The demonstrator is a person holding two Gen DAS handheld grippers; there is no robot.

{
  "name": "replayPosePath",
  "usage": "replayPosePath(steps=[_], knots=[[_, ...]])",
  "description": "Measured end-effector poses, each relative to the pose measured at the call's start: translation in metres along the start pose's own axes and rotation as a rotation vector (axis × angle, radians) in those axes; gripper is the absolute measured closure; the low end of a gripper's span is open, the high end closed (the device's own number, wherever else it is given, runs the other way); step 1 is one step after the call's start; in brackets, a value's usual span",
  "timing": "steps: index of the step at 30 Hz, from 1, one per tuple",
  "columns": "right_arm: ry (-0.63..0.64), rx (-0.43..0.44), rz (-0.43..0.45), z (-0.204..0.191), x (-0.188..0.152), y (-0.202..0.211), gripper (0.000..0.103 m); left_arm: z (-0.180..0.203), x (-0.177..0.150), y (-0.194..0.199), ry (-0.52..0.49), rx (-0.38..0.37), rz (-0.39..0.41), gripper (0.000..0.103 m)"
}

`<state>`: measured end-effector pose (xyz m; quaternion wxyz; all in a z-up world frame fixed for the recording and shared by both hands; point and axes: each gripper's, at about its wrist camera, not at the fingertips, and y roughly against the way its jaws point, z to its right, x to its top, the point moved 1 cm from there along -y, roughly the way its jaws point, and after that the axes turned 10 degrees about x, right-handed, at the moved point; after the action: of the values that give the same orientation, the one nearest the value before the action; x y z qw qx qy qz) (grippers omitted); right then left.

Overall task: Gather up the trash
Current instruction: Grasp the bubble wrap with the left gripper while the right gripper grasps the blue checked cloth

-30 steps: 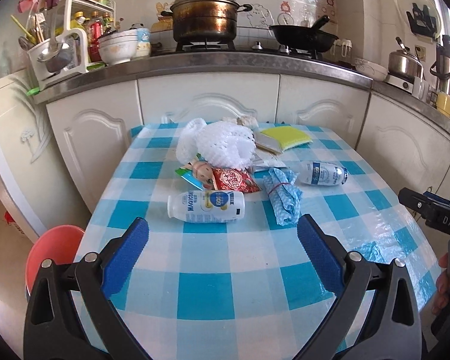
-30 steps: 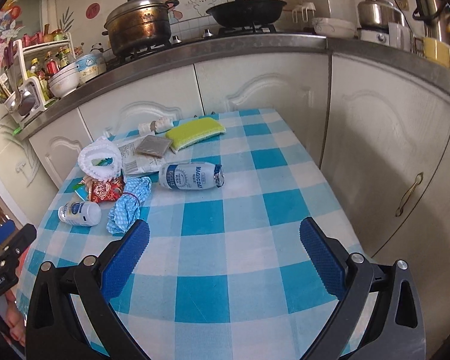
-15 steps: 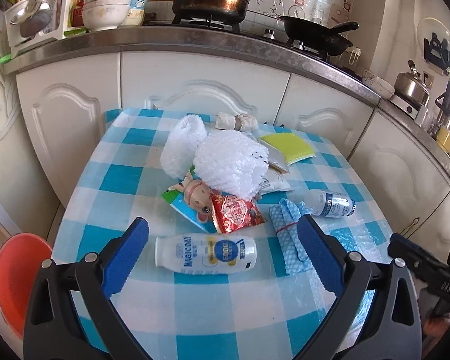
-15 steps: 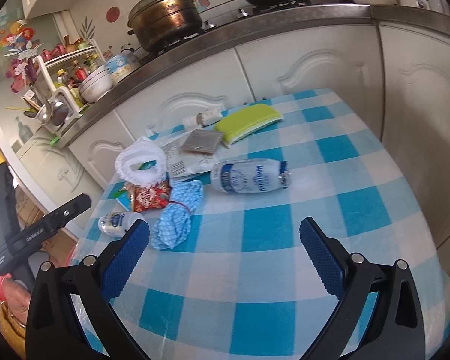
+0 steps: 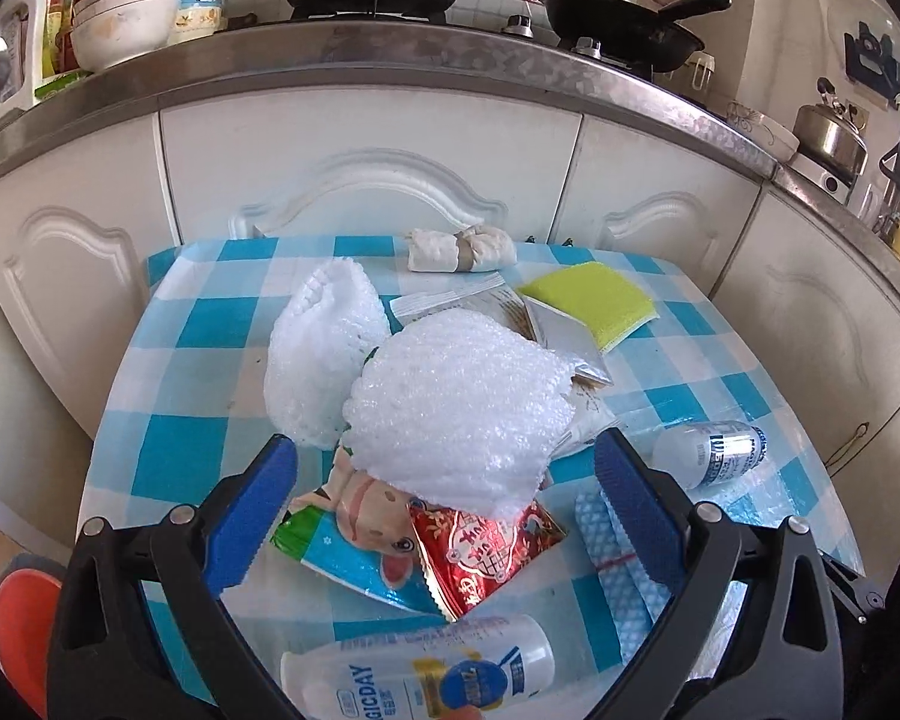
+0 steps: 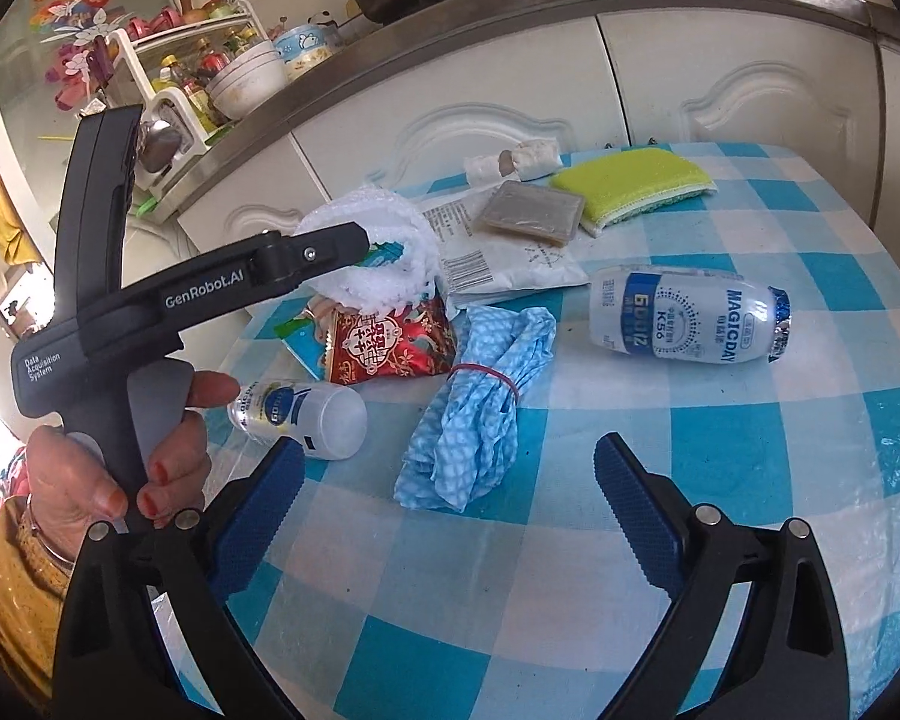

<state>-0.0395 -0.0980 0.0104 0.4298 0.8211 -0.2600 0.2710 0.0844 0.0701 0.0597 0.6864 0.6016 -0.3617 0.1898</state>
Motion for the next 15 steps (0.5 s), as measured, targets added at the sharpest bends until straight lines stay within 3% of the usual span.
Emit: replayPosePath(steps=[4, 6, 15], knots=[[-0.010, -0.016, -0.016, 0.004, 0.003, -0.011, 0.025, -0.001, 0.003, -0.009, 0.016, -0.025, -0.020, 0.010], [-0.017, -0.014, -0.023, 0.006, 0.003, -0.015, 0.028, -0.001, 0.004, -0.014, 0.022, -0.032, -0.036, 0.029], [-0.024, -0.064, -0.028, 0.009, 0.002, -0.020, 0.050, -0.008, 0.001, -0.016, 0.087, -0.063, -0.051, 0.043]])
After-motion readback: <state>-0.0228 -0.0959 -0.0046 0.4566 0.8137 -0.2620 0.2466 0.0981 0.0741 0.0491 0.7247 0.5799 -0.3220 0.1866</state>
